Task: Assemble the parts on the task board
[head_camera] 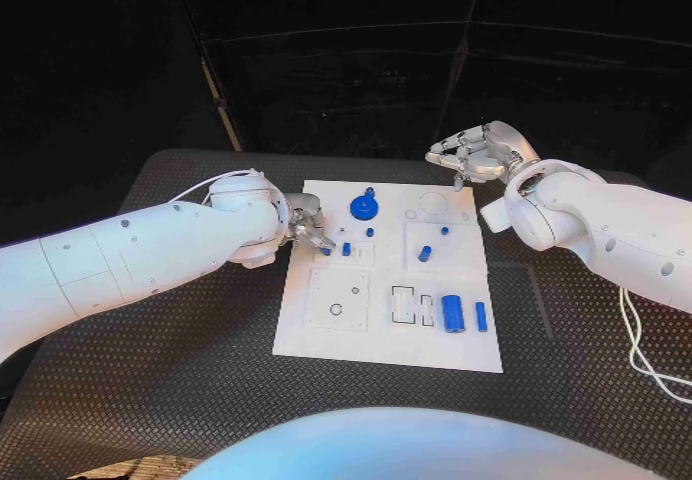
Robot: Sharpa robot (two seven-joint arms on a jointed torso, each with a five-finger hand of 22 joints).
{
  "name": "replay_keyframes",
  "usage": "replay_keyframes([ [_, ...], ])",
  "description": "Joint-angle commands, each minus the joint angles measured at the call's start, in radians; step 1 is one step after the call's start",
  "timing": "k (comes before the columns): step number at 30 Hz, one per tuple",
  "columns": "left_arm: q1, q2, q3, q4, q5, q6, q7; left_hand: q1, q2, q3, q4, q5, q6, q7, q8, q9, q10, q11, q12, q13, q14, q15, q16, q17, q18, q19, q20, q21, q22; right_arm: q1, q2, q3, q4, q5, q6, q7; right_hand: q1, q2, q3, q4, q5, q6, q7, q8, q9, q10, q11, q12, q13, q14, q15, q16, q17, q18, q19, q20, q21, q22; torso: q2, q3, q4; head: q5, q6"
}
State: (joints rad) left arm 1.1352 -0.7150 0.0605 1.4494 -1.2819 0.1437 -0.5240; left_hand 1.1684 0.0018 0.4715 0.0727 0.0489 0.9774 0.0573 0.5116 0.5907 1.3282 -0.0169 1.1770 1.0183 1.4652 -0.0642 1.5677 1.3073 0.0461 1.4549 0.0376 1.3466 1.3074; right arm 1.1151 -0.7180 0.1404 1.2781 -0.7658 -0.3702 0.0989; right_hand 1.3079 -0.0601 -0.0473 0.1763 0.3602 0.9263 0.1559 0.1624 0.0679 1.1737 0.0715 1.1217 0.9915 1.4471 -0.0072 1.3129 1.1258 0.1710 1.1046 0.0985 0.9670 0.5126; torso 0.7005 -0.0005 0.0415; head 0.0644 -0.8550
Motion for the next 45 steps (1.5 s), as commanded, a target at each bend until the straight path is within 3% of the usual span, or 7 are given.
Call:
replay_keyframes([
  [1, -0.005, 0.007, -0.003, 0.000, 0.000, 0.038, -0.007, -0.018, -0.002, 0.125, -0.117, 0.004, 0.007, -0.011, 0.011, 0.004, 0.011, -0.006, 0.007, 0.008, 0.106, -0.010, 0.003, 0.263, 0.009, 0.009, 0.001, 0.006, 0.098, 0.002, 0.001, 0.001, 0.002, -0.001, 0.006, 0.007, -0.001, 0.010, -0.001, 0.006, 0.005, -0.004, -0.001, 0.004, 0.001, 0.001, -0.002, 0.003, 0.000, 0.002, 0.000, 0.001, 0.001, 0.007, 0.006, 0.002, 0.000, 0.001, 0.000, 0.0009, -0.0015, 0.000, -0.002],
  [30, -0.004, 0.048, -0.004, -0.051, 0.000, 0.082, -0.008, -0.086, -0.030, 0.093, -0.095, 0.003, 0.032, -0.028, 0.051, 0.035, 0.033, -0.020, 0.029, 0.034, 0.106, -0.019, 0.003, 0.263, 0.004, 0.020, -0.008, 0.023, 0.115, 0.002, -0.001, 0.001, 0.004, -0.001, 0.005, 0.007, -0.001, 0.011, -0.003, 0.009, 0.008, -0.004, -0.002, 0.005, 0.001, 0.001, -0.003, 0.004, -0.002, 0.003, 0.000, 0.001, 0.001, 0.007, 0.007, 0.002, 0.000, 0.000, -0.001, 0.0005, -0.0008, -0.007, -0.008],
  [34, -0.004, 0.049, -0.004, -0.056, 0.000, 0.082, -0.008, -0.116, -0.046, 0.057, -0.076, 0.003, 0.034, -0.030, 0.055, 0.039, 0.033, -0.021, 0.029, 0.034, 0.106, -0.021, 0.003, 0.263, 0.004, 0.020, -0.010, 0.024, 0.116, 0.002, -0.002, 0.001, 0.004, -0.001, 0.004, 0.007, -0.001, 0.011, -0.003, 0.009, 0.008, -0.004, -0.002, 0.005, 0.001, 0.001, -0.003, 0.004, -0.002, 0.003, 0.000, 0.001, 0.001, 0.007, 0.007, 0.002, 0.000, 0.000, -0.001, 0.0005, -0.0005, -0.008, -0.008],
  [45, -0.004, 0.041, -0.003, -0.061, 0.000, 0.048, -0.006, -0.255, -0.090, -0.123, 0.033, 0.003, 0.044, -0.031, 0.064, 0.050, 0.036, -0.022, 0.037, 0.041, 0.106, -0.023, 0.003, 0.263, 0.002, 0.025, -0.013, 0.029, 0.124, 0.002, -0.004, 0.001, 0.005, -0.001, 0.003, 0.008, -0.001, 0.010, -0.004, 0.009, 0.008, -0.005, -0.002, 0.006, 0.001, -0.001, -0.003, 0.003, -0.004, 0.002, 0.000, 0.000, -0.001, 0.007, 0.007, 0.002, -0.001, -0.001, -0.001, -0.0006, -0.0005, -0.010, -0.004],
])
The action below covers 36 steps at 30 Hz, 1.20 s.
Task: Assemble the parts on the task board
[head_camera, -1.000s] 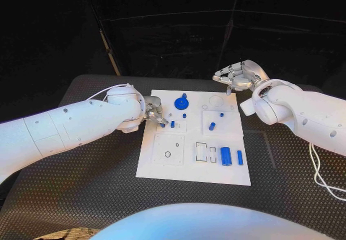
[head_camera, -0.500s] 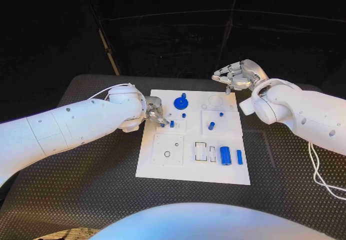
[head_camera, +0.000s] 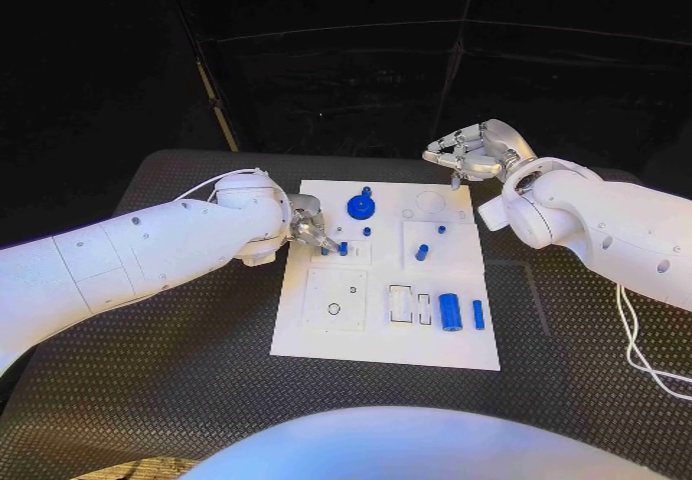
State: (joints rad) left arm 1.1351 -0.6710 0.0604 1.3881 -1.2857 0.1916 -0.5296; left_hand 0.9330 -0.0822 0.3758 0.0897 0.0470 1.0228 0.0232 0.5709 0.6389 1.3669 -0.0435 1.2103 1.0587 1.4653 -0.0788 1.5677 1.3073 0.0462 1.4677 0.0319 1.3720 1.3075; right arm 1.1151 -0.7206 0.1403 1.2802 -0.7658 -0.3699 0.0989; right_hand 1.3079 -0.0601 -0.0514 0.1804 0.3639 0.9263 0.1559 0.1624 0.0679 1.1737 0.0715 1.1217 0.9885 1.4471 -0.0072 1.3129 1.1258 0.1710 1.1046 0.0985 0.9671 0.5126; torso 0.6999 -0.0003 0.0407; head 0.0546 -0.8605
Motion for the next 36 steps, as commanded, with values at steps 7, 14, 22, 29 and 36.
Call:
replay_keyframes([
  [7, -0.004, -0.012, -0.003, 0.007, 0.003, -0.050, 0.002, -0.044, 0.009, -0.147, 0.084, 0.005, -0.013, 0.001, 0.008, 0.010, -0.014, 0.003, -0.004, -0.011, 0.105, -0.012, 0.003, 0.263, 0.004, 0.011, -0.011, -0.003, 0.122, 0.002, -0.001, 0.001, 0.002, -0.001, 0.002, 0.008, -0.001, 0.010, -0.001, 0.006, 0.004, -0.005, -0.002, 0.006, 0.001, -0.002, -0.003, 0.002, -0.003, 0.002, 0.000, -0.001, -0.003, 0.008, 0.006, 0.002, -0.002, -0.003, 0.000, -0.0004, 0.0011, -0.002, 0.004],
  [14, -0.004, -0.021, -0.001, 0.024, 0.004, -0.101, 0.005, -0.023, 0.031, -0.204, 0.114, 0.005, -0.020, 0.001, 0.016, 0.017, -0.019, 0.003, -0.007, -0.018, 0.105, -0.012, 0.003, 0.263, 0.005, 0.009, -0.011, -0.011, 0.119, 0.002, 0.000, 0.001, 0.000, -0.001, 0.002, 0.008, -0.001, 0.010, -0.001, 0.006, 0.004, -0.005, -0.002, 0.006, 0.001, -0.002, -0.003, 0.002, -0.003, 0.002, 0.000, -0.001, -0.003, 0.008, 0.006, 0.002, -0.002, -0.003, 0.000, -0.0005, 0.0001, -0.002, 0.005],
  [22, -0.005, -0.040, 0.021, 0.052, 0.005, -0.152, 0.007, 0.030, 0.061, -0.257, 0.132, 0.007, -0.063, 0.016, 0.004, 0.015, -0.061, 0.014, -0.051, -0.076, 0.105, -0.005, 0.003, 0.263, 0.016, -0.014, -0.006, -0.063, 0.088, 0.002, 0.001, 0.001, -0.001, -0.001, 0.003, 0.008, -0.001, 0.010, -0.001, 0.006, 0.004, -0.005, -0.002, 0.006, 0.001, -0.002, -0.003, 0.002, -0.003, 0.002, 0.000, -0.001, -0.003, 0.008, 0.006, 0.002, -0.002, -0.003, -0.001, -0.0006, 0.0012, -0.003, 0.007],
  [29, -0.005, -0.060, 0.048, 0.078, 0.035, -0.242, 0.042, 0.127, 0.072, -0.320, 0.138, 0.008, -0.174, 0.074, -0.060, -0.032, -0.304, 0.066, -0.296, -0.371, 0.031, 0.038, -0.148, 0.104, 0.082, -0.186, 0.030, -0.414, -0.134, 0.002, 0.002, 0.001, -0.003, -0.001, 0.004, 0.009, -0.001, 0.010, -0.001, 0.006, 0.004, -0.005, -0.002, 0.006, 0.001, -0.002, -0.003, 0.002, -0.003, 0.002, 0.000, -0.001, -0.003, 0.008, 0.006, 0.002, -0.002, -0.003, 0.000, -0.0004, 0.0003, -0.006, 0.010],
  [36, -0.004, -0.041, 0.053, 0.060, 0.117, -0.412, 0.350, 0.425, 0.085, -0.250, 0.022, 0.007, -0.214, 0.114, -0.138, -0.133, -0.480, 0.112, -0.472, -0.504, -0.211, 0.078, -0.527, -0.254, 0.133, -0.384, 0.073, -0.790, -0.371, 0.001, 0.007, 0.001, -0.006, -0.001, 0.005, 0.010, -0.002, 0.010, -0.002, 0.007, 0.004, -0.006, -0.001, 0.006, 0.001, -0.002, -0.003, 0.002, -0.003, 0.002, 0.000, -0.001, -0.003, 0.008, 0.005, 0.002, -0.004, -0.004, 0.001, 0.0004, 0.0008, -0.010, 0.019],
])
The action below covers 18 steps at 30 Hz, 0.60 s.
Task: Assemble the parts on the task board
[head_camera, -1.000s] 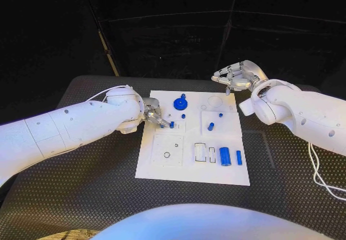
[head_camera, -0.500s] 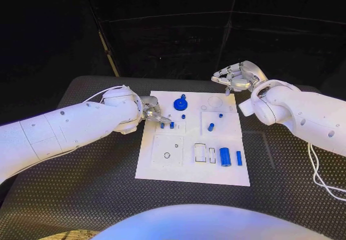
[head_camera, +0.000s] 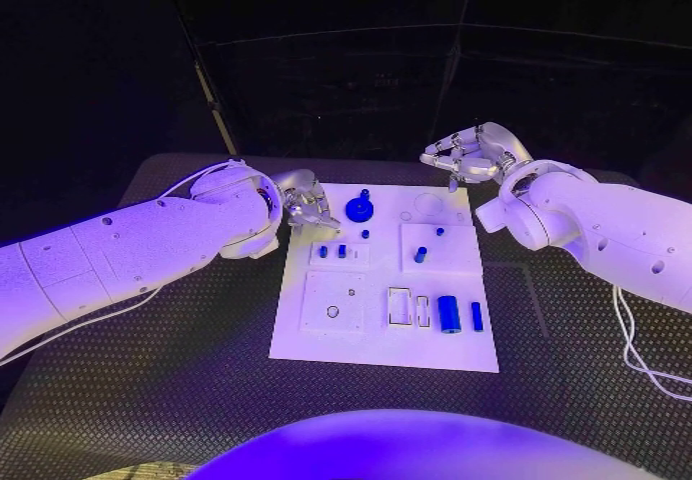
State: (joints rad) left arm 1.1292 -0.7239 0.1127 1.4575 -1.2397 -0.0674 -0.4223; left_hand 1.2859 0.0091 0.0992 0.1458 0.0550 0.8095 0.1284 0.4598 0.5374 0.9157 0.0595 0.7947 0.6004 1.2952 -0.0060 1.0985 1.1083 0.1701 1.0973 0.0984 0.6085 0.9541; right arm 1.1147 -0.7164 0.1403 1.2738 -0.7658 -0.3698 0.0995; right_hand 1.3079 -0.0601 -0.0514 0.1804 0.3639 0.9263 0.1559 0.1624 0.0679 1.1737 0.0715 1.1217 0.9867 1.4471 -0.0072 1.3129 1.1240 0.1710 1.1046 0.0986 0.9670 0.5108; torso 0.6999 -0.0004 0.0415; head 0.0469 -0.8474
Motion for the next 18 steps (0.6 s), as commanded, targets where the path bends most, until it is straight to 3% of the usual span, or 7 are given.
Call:
replay_keyframes([
  [1, 0.002, 0.018, -0.001, -0.016, 0.076, -0.171, 0.290, 0.105, -0.013, 0.042, -0.048, -0.001, 0.005, 0.012, -0.042, -0.050, -0.036, 0.013, -0.089, -0.074, -0.080, 0.010, -0.113, -0.107, 0.009, -0.022, 0.010, -0.040, -0.026, 0.002, 0.003, 0.001, 0.000, -0.001, 0.005, 0.010, -0.002, 0.010, -0.002, 0.007, 0.004, -0.006, -0.001, 0.006, 0.001, -0.002, -0.003, 0.002, -0.001, 0.002, 0.000, -0.001, -0.001, 0.008, 0.005, 0.001, -0.004, -0.002, 0.001, 0.0002, -0.0001, -0.003, 0.006],
  [3, 0.002, 0.027, -0.007, -0.026, 0.076, -0.186, 0.350, 0.143, -0.023, 0.071, -0.060, 0.004, 0.032, 0.020, -0.072, -0.091, -0.021, 0.020, -0.151, -0.136, -0.154, 0.016, -0.216, -0.206, 0.006, -0.041, 0.021, -0.072, -0.047, 0.002, 0.004, 0.001, 0.000, -0.001, 0.005, 0.010, -0.002, 0.010, -0.002, 0.007, 0.004, -0.006, -0.001, 0.006, 0.001, -0.002, -0.003, 0.002, -0.001, 0.002, 0.000, -0.001, -0.001, 0.008, 0.005, 0.001, -0.004, -0.002, 0.001, 0.0000, -0.0007, -0.004, 0.007],
  [4, 0.002, 0.039, -0.015, -0.041, 0.071, -0.184, 0.402, 0.154, -0.044, 0.079, -0.064, 0.001, 0.044, 0.015, -0.094, -0.117, -0.014, 0.025, -0.186, -0.172, -0.177, 0.018, -0.255, -0.247, 0.008, -0.045, 0.025, -0.088, -0.059, 0.001, 0.004, 0.001, 0.000, -0.001, 0.006, 0.011, -0.002, 0.010, -0.002, 0.007, 0.004, -0.006, -0.001, 0.006, 0.001, -0.002, -0.003, 0.002, -0.001, 0.002, 0.000, -0.001, -0.001, 0.008, 0.005, 0.001, -0.004, -0.002, 0.001, -0.0002, -0.0013, -0.006, 0.011],
  [9, 0.003, 0.066, -0.044, -0.081, 0.020, -0.175, 0.473, 0.147, -0.090, 0.097, -0.050, -0.001, 0.083, 0.015, -0.153, -0.185, 0.004, 0.030, -0.280, -0.266, -0.174, 0.026, -0.288, -0.298, 0.011, -0.036, 0.032, -0.125, -0.093, 0.001, 0.006, 0.001, 0.001, -0.001, 0.008, 0.013, -0.002, 0.010, -0.002, 0.007, 0.004, -0.006, -0.001, 0.006, 0.001, -0.003, -0.003, 0.001, -0.003, 0.001, 0.000, -0.002, -0.002, 0.008, 0.005, 0.001, -0.004, -0.002, 0.001, 0.0006, -0.0031, -0.008, 0.013],
  [13, 0.004, 0.092, -0.066, -0.121, -0.064, -0.166, 0.499, 0.145, -0.117, 0.118, -0.044, -0.001, 0.118, 0.011, -0.209, -0.244, 0.030, 0.032, -0.357, -0.348, -0.126, 0.026, -0.282, -0.334, 0.013, 0.014, 0.029, -0.135, -0.116, 0.001, 0.007, 0.001, 0.002, -0.001, 0.009, 0.014, -0.002, 0.010, -0.002, 0.007, 0.005, -0.006, -0.001, 0.006, 0.001, -0.003, -0.003, 0.002, -0.002, 0.001, 0.000, -0.002, -0.001, 0.008, 0.006, 0.001, -0.003, -0.002, 0.000, 0.0001, -0.0008, -0.013, 0.015],
  [17, 0.004, 0.118, -0.079, -0.157, -0.146, -0.148, 0.497, 0.137, -0.132, 0.120, -0.040, -0.001, 0.132, 0.006, -0.246, -0.279, 0.049, 0.028, -0.392, -0.390, 0.022, 0.019, -0.063, -0.156, 0.014, 0.092, 0.018, -0.094, -0.097, 0.001, 0.008, 0.001, 0.002, -0.001, 0.010, 0.014, -0.001, 0.011, -0.001, 0.007, 0.005, -0.006, -0.001, 0.006, 0.001, -0.003, -0.003, 0.002, -0.002, 0.001, 0.000, -0.002, -0.001, 0.008, 0.006, 0.001, -0.004, -0.002, 0.000, -0.0004, 0.0001, -0.014, 0.018],
  [18, 0.004, 0.125, -0.083, -0.167, -0.169, -0.141, 0.493, 0.134, -0.135, 0.118, -0.039, -0.003, 0.135, 0.006, -0.255, -0.287, 0.052, 0.027, -0.399, -0.399, 0.055, 0.017, -0.003, -0.103, 0.003, 0.128, 0.016, -0.026, -0.051, 0.001, 0.008, 0.001, 0.002, -0.001, 0.010, 0.015, -0.001, 0.011, -0.001, 0.007, 0.006, -0.006, -0.001, 0.006, 0.001, -0.003, -0.003, 0.002, -0.002, 0.001, 0.000, -0.002, -0.001, 0.008, 0.006, 0.001, -0.004, -0.002, 0.000, -0.0001, -0.0005, -0.013, 0.019],
])
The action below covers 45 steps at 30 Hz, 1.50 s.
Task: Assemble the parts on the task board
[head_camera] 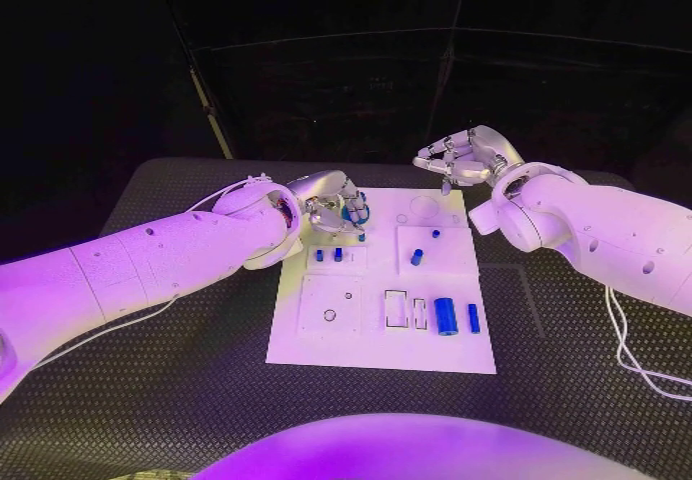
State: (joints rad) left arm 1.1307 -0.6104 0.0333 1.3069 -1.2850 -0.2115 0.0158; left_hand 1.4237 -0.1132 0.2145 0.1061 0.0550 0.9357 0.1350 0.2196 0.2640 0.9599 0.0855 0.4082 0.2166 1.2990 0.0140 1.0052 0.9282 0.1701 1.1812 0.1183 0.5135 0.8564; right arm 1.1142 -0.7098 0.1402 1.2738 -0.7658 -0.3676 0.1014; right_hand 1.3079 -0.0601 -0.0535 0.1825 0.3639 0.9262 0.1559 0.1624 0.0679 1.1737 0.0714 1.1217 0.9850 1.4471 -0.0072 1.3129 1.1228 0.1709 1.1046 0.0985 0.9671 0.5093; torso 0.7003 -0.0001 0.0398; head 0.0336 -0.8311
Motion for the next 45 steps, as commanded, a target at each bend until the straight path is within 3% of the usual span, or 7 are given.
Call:
replay_keyframes([
  [1, 0.002, 0.016, -0.005, -0.022, -0.138, 0.009, 0.051, -0.006, -0.015, 0.000, 0.002, -0.001, 0.011, -0.001, -0.022, -0.020, 0.013, 0.000, -0.018, -0.022, 0.078, -0.005, 0.140, 0.123, -0.009, 0.081, -0.005, 0.151, 0.102, 0.002, 0.002, 0.001, 0.002, -0.001, 0.008, 0.013, -0.001, 0.011, 0.001, 0.005, 0.006, -0.006, -0.001, 0.006, 0.001, -0.003, -0.003, 0.002, -0.001, 0.001, 0.000, -0.002, 0.000, 0.008, 0.006, 0.001, -0.004, -0.001, 0.000, -0.0001, 0.0007, 0.000, 0.003],
  [4, 0.003, 0.032, -0.009, -0.042, -0.174, 0.030, 0.038, -0.011, -0.019, -0.006, 0.005, -0.002, 0.018, -0.004, -0.037, -0.033, 0.016, -0.001, -0.030, -0.037, 0.118, -0.008, 0.220, 0.196, -0.030, 0.137, -0.009, 0.283, 0.195, 0.001, 0.003, 0.001, 0.002, -0.001, 0.008, 0.013, 0.000, 0.012, 0.001, 0.005, 0.008, -0.007, -0.001, 0.006, 0.001, -0.003, -0.003, 0.002, -0.001, 0.001, 0.000, -0.002, 0.000, 0.008, 0.005, 0.001, -0.004, -0.001, 0.000, -0.0006, 0.0000, -0.001, 0.006],
  [7, 0.003, 0.049, -0.012, -0.066, -0.195, 0.053, 0.024, -0.014, -0.021, -0.014, 0.006, -0.002, 0.023, -0.006, -0.047, -0.043, 0.010, -0.002, -0.041, -0.048, 0.138, -0.010, 0.264, 0.235, -0.042, 0.168, -0.012, 0.364, 0.253, 0.001, 0.003, 0.001, 0.002, -0.001, 0.008, 0.013, 0.000, 0.012, 0.001, 0.005, 0.008, -0.007, -0.001, 0.006, 0.001, -0.003, -0.003, 0.002, -0.001, 0.001, 0.000, -0.002, 0.000, 0.008, 0.005, 0.001, -0.004, -0.001, 0.000, 0.0000, -0.0001, -0.001, 0.007],
  [16, 0.003, 0.099, -0.013, -0.122, -0.212, 0.122, -0.018, 0.001, -0.009, -0.014, -0.003, -0.001, 0.035, -0.018, -0.066, -0.060, -0.007, -0.005, -0.059, -0.069, 0.169, -0.017, 0.330, 0.294, -0.059, 0.210, -0.019, 0.485, 0.342, 0.001, 0.007, 0.001, 0.001, -0.001, 0.008, 0.013, 0.000, 0.012, 0.001, 0.005, 0.008, -0.007, -0.001, 0.006, 0.001, -0.003, -0.003, 0.002, -0.001, 0.001, 0.000, -0.002, 0.000, 0.008, 0.005, 0.001, -0.004, -0.001, 0.000, 0.0005, 0.0010, -0.002, 0.006],
  [32, 0.002, 0.141, -0.013, -0.168, -0.231, 0.175, -0.052, 0.022, 0.016, 0.016, -0.015, -0.001, 0.062, -0.024, -0.073, -0.072, 0.024, -0.013, -0.062, -0.086, 0.188, -0.030, 0.355, 0.309, -0.068, 0.237, -0.030, 0.548, 0.389, 0.001, 0.008, 0.001, 0.001, -0.001, 0.009, 0.012, 0.000, 0.012, 0.001, 0.005, 0.008, -0.007, -0.001, 0.006, 0.001, -0.003, -0.003, 0.002, -0.001, 0.001, 0.000, -0.002, 0.000, 0.008, 0.005, 0.001, -0.004, -0.001, -0.001, 0.0001, 0.0007, -0.005, 0.000],
  [45, 0.002, 0.158, -0.013, -0.194, -0.231, 0.210, -0.058, 0.055, 0.049, 0.096, -0.042, -0.001, 0.117, -0.021, -0.067, -0.076, 0.104, -0.026, -0.061, -0.096, 0.194, -0.033, 0.365, 0.311, -0.076, 0.247, -0.033, 0.592, 0.426, 0.001, 0.009, 0.001, 0.002, -0.001, 0.010, 0.011, 0.002, 0.013, 0.001, 0.005, 0.011, -0.007, -0.002, 0.007, 0.001, -0.002, -0.003, 0.004, 0.001, 0.002, 0.000, -0.001, 0.002, 0.008, 0.007, 0.001, -0.003, 0.001, -0.001, -0.0003, 0.0009, -0.005, -0.003],
])
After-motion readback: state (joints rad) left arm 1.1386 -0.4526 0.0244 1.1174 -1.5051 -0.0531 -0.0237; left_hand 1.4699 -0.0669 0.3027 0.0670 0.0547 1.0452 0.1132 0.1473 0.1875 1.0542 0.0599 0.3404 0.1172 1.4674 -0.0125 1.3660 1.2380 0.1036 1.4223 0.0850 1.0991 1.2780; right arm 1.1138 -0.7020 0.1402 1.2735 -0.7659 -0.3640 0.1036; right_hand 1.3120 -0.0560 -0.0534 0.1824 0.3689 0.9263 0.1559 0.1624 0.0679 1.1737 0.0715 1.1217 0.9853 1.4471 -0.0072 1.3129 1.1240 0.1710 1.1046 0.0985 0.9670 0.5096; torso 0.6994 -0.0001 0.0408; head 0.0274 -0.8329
